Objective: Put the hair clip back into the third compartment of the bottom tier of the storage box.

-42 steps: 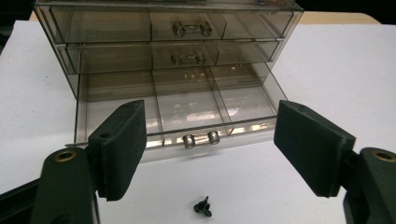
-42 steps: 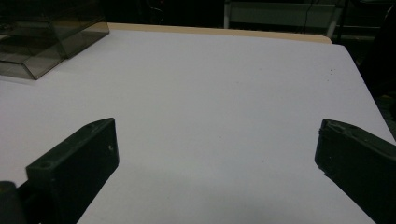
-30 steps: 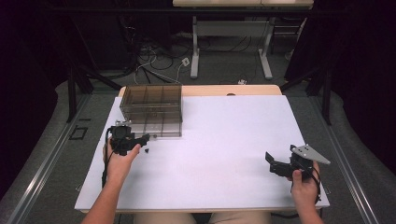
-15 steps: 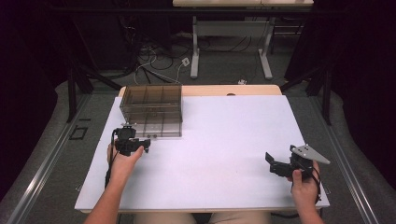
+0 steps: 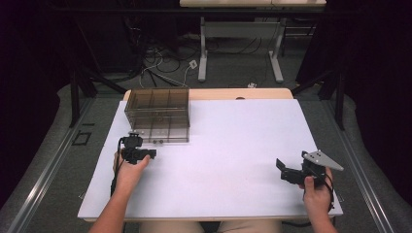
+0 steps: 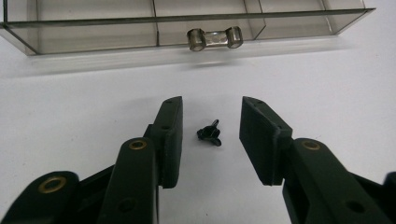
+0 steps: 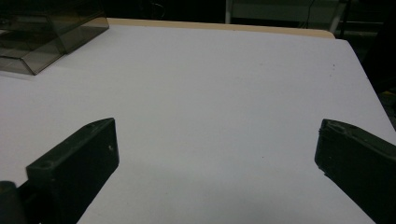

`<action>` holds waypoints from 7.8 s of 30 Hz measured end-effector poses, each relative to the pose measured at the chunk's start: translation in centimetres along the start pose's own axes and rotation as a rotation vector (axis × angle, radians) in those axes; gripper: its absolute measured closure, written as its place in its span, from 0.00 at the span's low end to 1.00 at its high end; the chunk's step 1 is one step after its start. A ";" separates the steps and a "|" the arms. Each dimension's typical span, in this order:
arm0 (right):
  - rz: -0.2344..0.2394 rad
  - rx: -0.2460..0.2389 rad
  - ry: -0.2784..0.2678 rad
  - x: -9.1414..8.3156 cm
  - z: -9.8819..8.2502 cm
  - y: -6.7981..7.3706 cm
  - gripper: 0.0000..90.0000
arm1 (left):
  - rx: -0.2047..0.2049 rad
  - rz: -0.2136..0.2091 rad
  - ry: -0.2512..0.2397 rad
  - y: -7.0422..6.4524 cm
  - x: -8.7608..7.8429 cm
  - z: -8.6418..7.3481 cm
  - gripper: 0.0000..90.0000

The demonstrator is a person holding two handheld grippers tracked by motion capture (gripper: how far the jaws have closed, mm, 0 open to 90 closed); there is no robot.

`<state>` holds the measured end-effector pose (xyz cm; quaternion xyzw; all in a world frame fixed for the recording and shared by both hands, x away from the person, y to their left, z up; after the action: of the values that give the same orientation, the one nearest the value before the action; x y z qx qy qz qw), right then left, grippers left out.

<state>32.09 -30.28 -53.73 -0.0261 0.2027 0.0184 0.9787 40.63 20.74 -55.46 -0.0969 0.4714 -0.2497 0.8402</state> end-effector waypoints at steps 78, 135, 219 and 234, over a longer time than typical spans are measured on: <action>0.006 -0.008 0.005 0.0 -0.1 0.0 0.00 | 0.088 0.021 -0.188 -0.7 -1.4 0.0 0.88; 0.010 0.013 0.005 0.4 -0.3 -0.3 0.00 | 0.159 -0.030 -0.298 -4.1 -3.5 4.8 0.88; 0.023 0.006 0.011 0.4 -0.3 -0.1 0.00 | 0.181 -0.049 -0.149 -5.7 5.4 7.1 0.88; 0.020 0.002 0.011 0.4 -0.3 -0.1 0.00 | 0.165 -0.076 -0.166 -5.8 5.2 7.2 0.73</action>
<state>32.38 -30.37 -54.12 -0.0229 0.2086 0.0279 0.9773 47.04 12.57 -53.11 -0.0658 0.3739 -0.3106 0.8714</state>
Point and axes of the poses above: each handheld gripper's, and its own axes: x roughly forward along the jaws, z roughly out of its top, y roughly to its left, the point moved 3 cm from there along x, roughly forward along the jaws, and after that the axes turned 15 degrees about -z, right-handed, at the moved point
